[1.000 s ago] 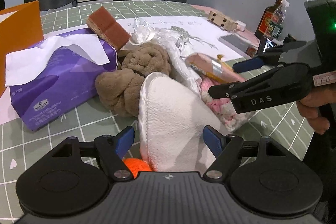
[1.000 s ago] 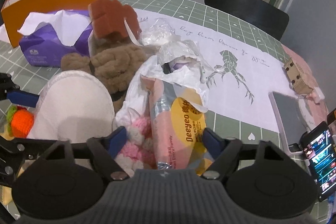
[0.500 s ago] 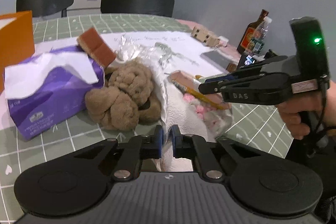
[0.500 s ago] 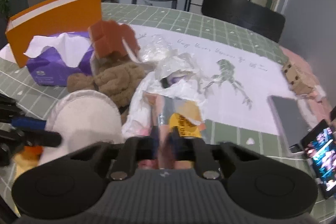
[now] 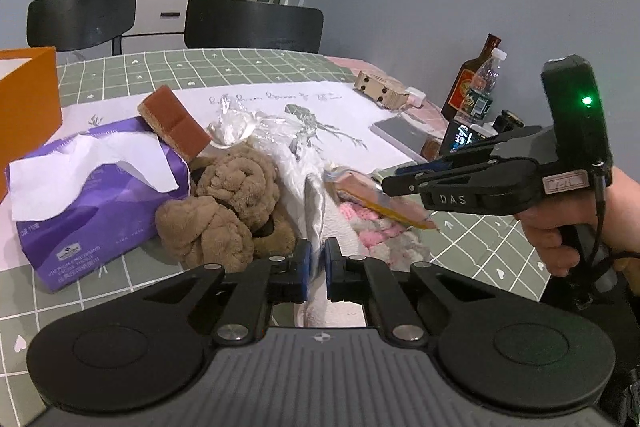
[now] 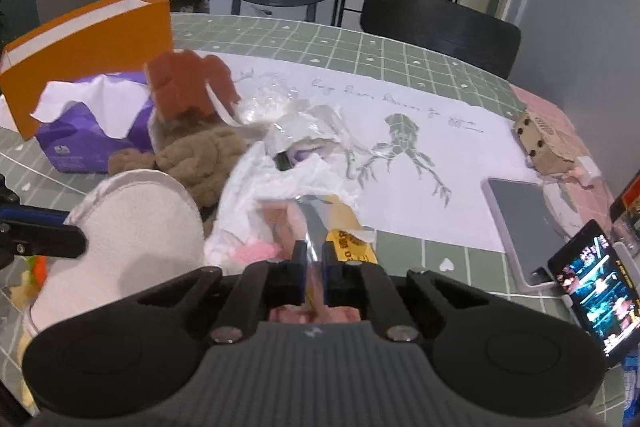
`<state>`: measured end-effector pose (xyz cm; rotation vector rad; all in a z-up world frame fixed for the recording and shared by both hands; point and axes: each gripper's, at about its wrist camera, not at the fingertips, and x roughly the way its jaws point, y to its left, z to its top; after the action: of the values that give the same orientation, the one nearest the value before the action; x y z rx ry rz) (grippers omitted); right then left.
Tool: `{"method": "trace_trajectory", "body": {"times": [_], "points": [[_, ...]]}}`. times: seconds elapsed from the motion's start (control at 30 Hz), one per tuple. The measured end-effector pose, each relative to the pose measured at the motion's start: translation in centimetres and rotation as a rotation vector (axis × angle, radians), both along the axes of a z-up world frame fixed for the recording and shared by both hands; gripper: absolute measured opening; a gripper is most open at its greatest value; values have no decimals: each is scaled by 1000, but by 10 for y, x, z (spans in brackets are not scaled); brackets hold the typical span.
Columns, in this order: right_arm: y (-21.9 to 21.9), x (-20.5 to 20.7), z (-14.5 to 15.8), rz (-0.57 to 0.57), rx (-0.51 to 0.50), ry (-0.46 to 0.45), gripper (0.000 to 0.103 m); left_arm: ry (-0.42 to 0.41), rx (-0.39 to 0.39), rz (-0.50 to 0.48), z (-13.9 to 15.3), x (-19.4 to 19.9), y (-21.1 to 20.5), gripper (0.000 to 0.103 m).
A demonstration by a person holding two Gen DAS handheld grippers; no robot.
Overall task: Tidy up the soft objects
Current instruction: 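Lift the white slipper with the left tool while the right tool grasps the snack bag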
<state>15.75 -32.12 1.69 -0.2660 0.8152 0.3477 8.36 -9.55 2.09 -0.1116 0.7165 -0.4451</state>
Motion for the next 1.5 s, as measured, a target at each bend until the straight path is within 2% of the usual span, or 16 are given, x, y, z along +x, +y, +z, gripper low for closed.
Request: {"method": "trace_trajectory", "body": {"times": [0.03, 0.1, 0.23, 0.27, 0.33, 0.37, 0.53, 0.77, 0.8, 0.87, 0.9, 0.93, 1.0, 1.07, 1.23, 1.5], "points": [[0, 0, 0, -4, -7, -7, 60, 4, 1, 1, -2, 1, -1, 9], [-1, 1, -1, -13, -11, -21, 82, 10, 1, 4, -5, 1, -1, 14], [-3, 8, -9, 0, -48, -3, 80, 17, 0, 17, -10, 3, 1, 17], [-4, 10, -13, 7, -66, 7, 80, 23, 0, 21, -11, 4, 1, 22], [-6, 13, -20, 45, -62, 29, 79, 33, 14, 31, -14, 6, 0, 48], [-8, 15, -22, 56, -27, 43, 79, 31, 23, 35, -15, 6, 0, 51], [-23, 35, -35, -7, 136, 95, 79, 63, 5, 35, -22, 12, 1, 53], [-29, 49, -51, -55, 183, 151, 82, 112, 25, 39, -38, 21, -5, 57], [-29, 49, -51, -58, 187, 157, 82, 117, 23, 37, -39, 22, -5, 57], [-31, 50, -51, -65, 195, 167, 72, 113, 4, 32, -39, 21, -5, 41], [-32, 50, -49, -59, 203, 166, 62, 103, -7, 28, -38, 20, -4, 26], [-33, 50, -45, -52, 215, 166, 50, 97, -14, 20, -35, 18, -3, 21], [-37, 51, -40, -59, 246, 172, 41, 83, -23, 15, -31, 15, -3, 13], [-40, 51, -38, -67, 262, 182, 38, 79, -28, 10, -28, 14, -3, 5], [-40, 49, -31, -69, 263, 162, 20, 48, -15, -18, -20, 8, -7, 4], [-34, 35, -14, -57, 190, 100, 13, -17, -20, -58, 7, -4, -10, 4]]}}
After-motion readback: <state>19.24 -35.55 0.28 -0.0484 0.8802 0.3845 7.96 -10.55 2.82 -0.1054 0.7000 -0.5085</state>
